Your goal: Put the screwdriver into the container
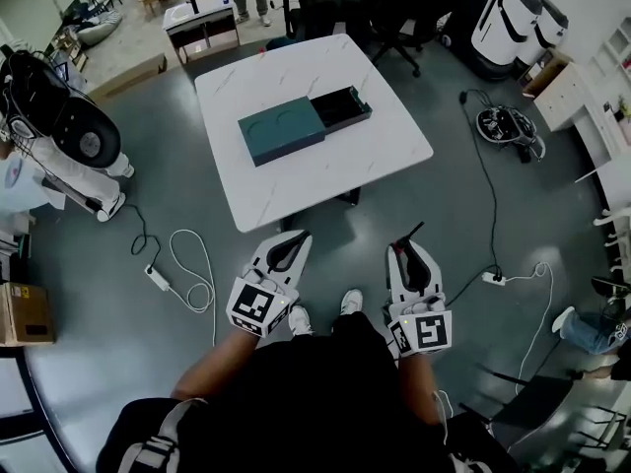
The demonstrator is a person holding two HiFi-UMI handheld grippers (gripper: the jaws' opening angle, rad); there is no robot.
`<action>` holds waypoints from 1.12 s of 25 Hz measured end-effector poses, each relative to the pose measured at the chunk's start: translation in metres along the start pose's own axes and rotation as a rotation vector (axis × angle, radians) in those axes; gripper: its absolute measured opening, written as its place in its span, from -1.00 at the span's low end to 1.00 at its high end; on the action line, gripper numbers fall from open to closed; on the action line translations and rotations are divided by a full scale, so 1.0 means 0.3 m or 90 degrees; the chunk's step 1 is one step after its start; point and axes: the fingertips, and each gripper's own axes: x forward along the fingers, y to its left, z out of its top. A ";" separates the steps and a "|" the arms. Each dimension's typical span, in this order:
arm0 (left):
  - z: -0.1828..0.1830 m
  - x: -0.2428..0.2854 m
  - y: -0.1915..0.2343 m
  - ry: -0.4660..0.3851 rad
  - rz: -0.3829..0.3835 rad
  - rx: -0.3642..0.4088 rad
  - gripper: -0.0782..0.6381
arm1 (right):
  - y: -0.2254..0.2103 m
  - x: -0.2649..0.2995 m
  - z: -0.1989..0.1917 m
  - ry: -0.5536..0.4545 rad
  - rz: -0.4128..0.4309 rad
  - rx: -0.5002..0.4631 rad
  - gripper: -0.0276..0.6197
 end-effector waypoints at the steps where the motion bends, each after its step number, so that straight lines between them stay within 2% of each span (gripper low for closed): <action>1: -0.005 0.011 -0.002 0.002 -0.003 -0.003 -0.76 | -0.008 0.004 -0.007 0.005 -0.001 -0.001 -0.59; 6: -0.011 0.091 0.020 0.012 -0.002 -0.009 -0.76 | -0.081 0.062 -0.025 0.017 -0.003 0.012 -0.59; 11: 0.014 0.178 0.048 0.009 0.009 -0.008 -0.77 | -0.155 0.137 -0.012 0.002 0.015 0.031 -0.59; 17: 0.029 0.286 0.059 0.012 0.023 -0.010 -0.76 | -0.244 0.211 -0.049 0.032 0.034 0.030 -0.59; 28: 0.036 0.495 0.081 0.021 0.076 -0.009 -0.76 | -0.424 0.353 -0.100 0.046 0.104 0.042 -0.59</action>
